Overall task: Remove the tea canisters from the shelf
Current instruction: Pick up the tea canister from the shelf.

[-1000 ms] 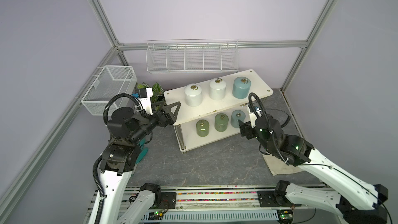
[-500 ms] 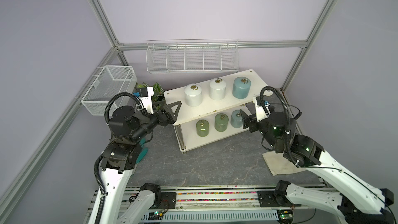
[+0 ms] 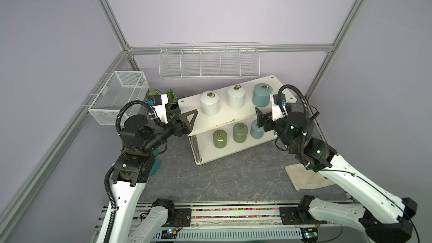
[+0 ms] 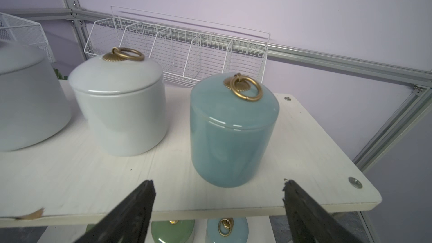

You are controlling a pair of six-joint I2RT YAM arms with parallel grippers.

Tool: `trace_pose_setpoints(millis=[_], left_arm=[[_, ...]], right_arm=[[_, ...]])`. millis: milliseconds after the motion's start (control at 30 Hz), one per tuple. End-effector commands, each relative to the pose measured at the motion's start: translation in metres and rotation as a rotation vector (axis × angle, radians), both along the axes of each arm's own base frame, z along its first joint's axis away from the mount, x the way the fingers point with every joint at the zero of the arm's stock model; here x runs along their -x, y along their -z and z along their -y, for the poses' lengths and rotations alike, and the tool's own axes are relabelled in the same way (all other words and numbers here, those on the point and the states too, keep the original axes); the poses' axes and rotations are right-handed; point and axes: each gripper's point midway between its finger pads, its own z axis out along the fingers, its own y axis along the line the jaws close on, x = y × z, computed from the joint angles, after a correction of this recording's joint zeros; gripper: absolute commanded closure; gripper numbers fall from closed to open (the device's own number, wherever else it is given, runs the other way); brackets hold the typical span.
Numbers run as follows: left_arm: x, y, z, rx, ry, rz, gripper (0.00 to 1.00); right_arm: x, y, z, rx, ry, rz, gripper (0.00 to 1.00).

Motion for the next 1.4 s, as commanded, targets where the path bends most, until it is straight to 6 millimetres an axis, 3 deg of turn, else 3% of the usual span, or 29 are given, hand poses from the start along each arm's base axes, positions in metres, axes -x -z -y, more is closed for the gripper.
trace_pose_setpoints(millis=[0,333,667,1367], left_arm=[[0.002,-0.001,0.003,-0.001,0.019,0.016,0.0],[-0.004,0.005,0.004,-0.001,0.02,0.005,0.0],[-0.016,0.021,0.002,-0.017,-0.011,-0.044,0.0],[-0.018,0.019,0.006,-0.028,0.013,-0.035,0.0]], right_arm=[[-0.007,-0.007,0.001,-0.055,-0.009,0.033,0.11],[-0.025,0.018,-0.009,-0.079,-0.043,-0.002,0.11],[-0.041,0.026,-0.016,-0.093,-0.032,0.004,0.11],[-0.066,0.035,-0.011,-0.122,0.03,0.052,0.11]])
